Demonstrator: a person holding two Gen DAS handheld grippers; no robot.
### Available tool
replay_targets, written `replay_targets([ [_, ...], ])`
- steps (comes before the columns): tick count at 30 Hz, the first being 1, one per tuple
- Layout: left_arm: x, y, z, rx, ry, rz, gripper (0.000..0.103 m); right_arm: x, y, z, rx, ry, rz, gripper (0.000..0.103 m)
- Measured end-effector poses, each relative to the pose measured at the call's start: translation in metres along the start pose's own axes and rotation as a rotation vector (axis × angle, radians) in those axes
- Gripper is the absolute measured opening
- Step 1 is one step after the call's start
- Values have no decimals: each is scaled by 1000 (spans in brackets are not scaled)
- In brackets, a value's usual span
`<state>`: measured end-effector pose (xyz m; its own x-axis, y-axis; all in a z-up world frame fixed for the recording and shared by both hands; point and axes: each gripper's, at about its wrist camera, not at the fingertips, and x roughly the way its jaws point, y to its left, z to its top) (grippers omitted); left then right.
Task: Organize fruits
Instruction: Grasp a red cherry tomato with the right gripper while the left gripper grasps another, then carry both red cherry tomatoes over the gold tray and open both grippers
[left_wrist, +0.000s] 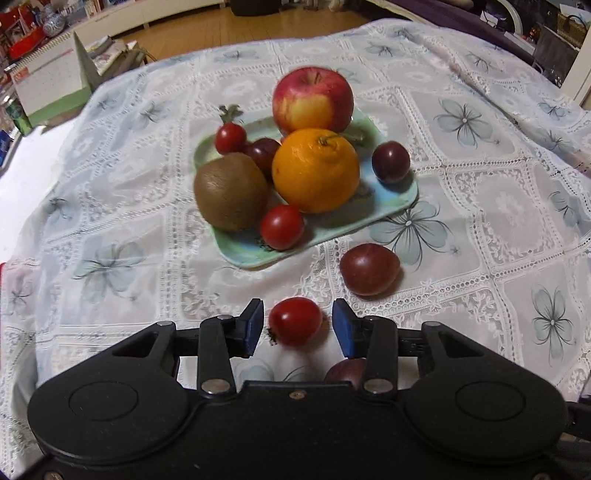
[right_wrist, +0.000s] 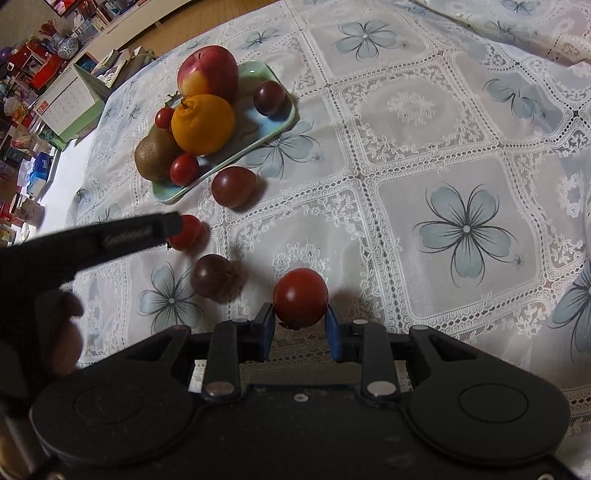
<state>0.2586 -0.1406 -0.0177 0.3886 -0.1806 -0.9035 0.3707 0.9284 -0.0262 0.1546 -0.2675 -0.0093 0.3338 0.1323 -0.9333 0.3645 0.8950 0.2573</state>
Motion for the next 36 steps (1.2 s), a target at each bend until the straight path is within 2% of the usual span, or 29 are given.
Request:
replay_targets([
  [5, 16, -4, 0, 26, 11, 38, 51, 3, -1, 0, -7, -14, -3, 30],
  [9, 29, 0, 0, -4, 44, 30, 51, 5, 1, 0, -20, -22, 0, 30],
  [10, 30, 1, 0, -17, 43, 25, 50, 6, 1, -1, -20, -18, 3, 30],
  [11, 30, 2, -1, -24, 37, 18, 44, 7, 2, -1, -20, -14, 8, 30],
  [15, 19, 5, 1, -53, 34, 8, 44, 10, 3, -2, -17, -12, 6, 30],
  [20, -18, 10, -8, -70, 17, 29, 44, 2, 3, -5, -6, -22, -1, 30],
  [24, -57, 17, -32, -76, 2, 21, 44, -17, 4, -16, -21, -46, 10, 30],
  [29, -102, 33, -76, -92, -19, 33, 44, -41, 8, -39, -54, -39, 39, 30],
  [36, -127, 59, -141, -162, 13, 23, 44, -62, 17, -82, -110, -1, 76, 30],
])
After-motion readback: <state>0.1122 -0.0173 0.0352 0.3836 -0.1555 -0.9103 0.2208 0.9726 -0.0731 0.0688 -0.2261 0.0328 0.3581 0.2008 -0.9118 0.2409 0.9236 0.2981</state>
